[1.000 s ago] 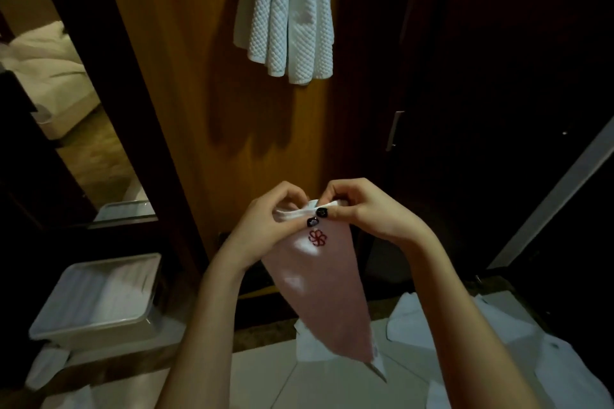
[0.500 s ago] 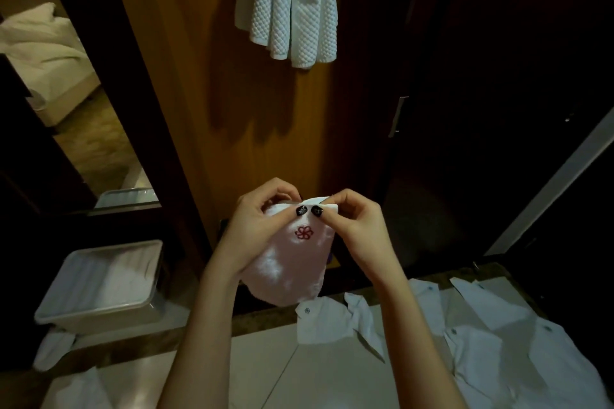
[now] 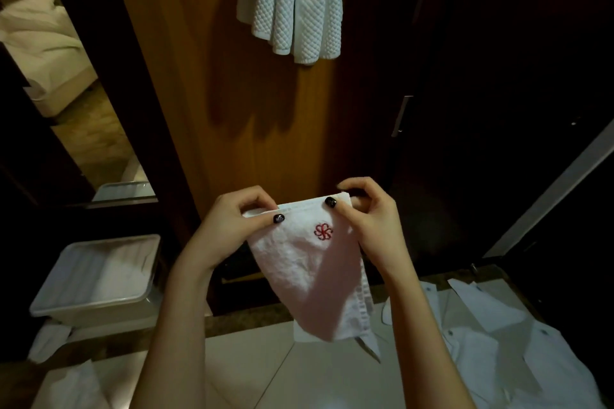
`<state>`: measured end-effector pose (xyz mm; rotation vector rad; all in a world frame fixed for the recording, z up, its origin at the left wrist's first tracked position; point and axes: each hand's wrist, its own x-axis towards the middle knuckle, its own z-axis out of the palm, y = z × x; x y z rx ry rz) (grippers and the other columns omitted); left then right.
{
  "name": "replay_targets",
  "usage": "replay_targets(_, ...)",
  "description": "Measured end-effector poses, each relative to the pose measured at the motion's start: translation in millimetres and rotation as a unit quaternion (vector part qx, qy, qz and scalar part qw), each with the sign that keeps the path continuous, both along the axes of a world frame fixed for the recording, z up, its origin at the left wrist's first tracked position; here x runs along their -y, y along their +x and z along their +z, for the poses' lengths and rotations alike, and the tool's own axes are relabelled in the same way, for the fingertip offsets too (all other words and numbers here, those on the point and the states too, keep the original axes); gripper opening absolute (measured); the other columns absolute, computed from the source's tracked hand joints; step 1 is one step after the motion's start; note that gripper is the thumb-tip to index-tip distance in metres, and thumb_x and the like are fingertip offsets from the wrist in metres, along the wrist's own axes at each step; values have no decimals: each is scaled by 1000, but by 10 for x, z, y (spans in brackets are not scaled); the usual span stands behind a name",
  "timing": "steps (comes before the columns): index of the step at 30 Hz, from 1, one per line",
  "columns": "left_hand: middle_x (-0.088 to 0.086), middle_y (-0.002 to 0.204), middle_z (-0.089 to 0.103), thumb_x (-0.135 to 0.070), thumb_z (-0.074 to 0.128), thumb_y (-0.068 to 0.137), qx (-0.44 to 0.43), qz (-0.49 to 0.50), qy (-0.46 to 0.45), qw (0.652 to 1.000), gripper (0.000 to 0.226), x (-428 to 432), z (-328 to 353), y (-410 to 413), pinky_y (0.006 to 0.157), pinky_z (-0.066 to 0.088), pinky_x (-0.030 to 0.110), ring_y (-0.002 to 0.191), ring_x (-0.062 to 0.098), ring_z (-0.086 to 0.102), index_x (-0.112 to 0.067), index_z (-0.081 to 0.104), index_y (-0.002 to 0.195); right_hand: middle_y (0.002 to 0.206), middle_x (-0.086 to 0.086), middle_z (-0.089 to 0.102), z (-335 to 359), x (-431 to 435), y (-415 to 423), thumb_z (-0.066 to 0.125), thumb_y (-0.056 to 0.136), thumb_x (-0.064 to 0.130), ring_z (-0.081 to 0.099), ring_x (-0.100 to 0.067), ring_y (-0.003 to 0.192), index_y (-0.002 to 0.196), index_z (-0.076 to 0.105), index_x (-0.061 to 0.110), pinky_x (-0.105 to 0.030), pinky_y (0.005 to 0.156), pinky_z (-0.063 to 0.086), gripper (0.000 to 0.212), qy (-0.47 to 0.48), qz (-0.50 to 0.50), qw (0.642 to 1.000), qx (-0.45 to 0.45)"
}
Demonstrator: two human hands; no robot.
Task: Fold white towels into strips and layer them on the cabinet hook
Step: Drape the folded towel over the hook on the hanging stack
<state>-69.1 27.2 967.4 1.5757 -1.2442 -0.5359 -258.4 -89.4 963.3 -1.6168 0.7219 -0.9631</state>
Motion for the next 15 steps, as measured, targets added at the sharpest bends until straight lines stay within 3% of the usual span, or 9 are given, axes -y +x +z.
replay_targets(2, -9, 75, 65, -6, 74, 81, -8, 1, -8, 1000, 12, 17, 42, 3, 66, 44, 11, 74, 1, 59, -14, 68, 75, 78, -14, 72, 11, 39, -16, 75, 84, 15, 72, -28, 77, 98, 68, 24, -48, 72, 60, 18, 9, -5, 999, -31)
replay_targets(6, -9, 79, 65, -9, 73, 83, -3, 39, -18, 999, 9, -18, 137, 34, 69, 46, 13, 78, 0, 61, -13, 68, 78, 76, -12, 72, 31, 47, 13, 73, 86, 16, 71, -29, 75, 87, 69, 9, -55, 72, 57, 8, 10, -12, 999, -34)
replay_targets(10, -14, 93, 56, -27, 74, 80, 194, 152, 29, 969, 19, -39, 229, -11, 91, 45, 39, 98, 18, 55, -35, 71, 97, 79, 1, 71, 79, 1, 177, 73, 86, 20, 70, -14, 79, 85, 68, 18, -40, 69, 58, 5, -60, -9, 997, -51)
replay_targets(12, -20, 95, 60, -36, 72, 80, 221, 133, 38, 965, 36, -17, 269, -106, 93, 47, 42, 101, 18, 57, -41, 67, 115, 83, 7, 71, 80, -26, 242, 73, 86, 18, 68, -7, 82, 87, 68, 23, -30, 72, 57, 7, -78, 5, 996, -51)
replay_targets(15, -21, 112, 66, -40, 65, 87, 237, 105, 81, 963, 36, 55, 202, -156, 90, 48, 36, 109, 10, 59, -38, 64, 122, 88, 16, 70, 65, -56, 258, 72, 87, 16, 67, -2, 86, 87, 66, 33, -21, 71, 56, 17, -103, 30, 993, -52)
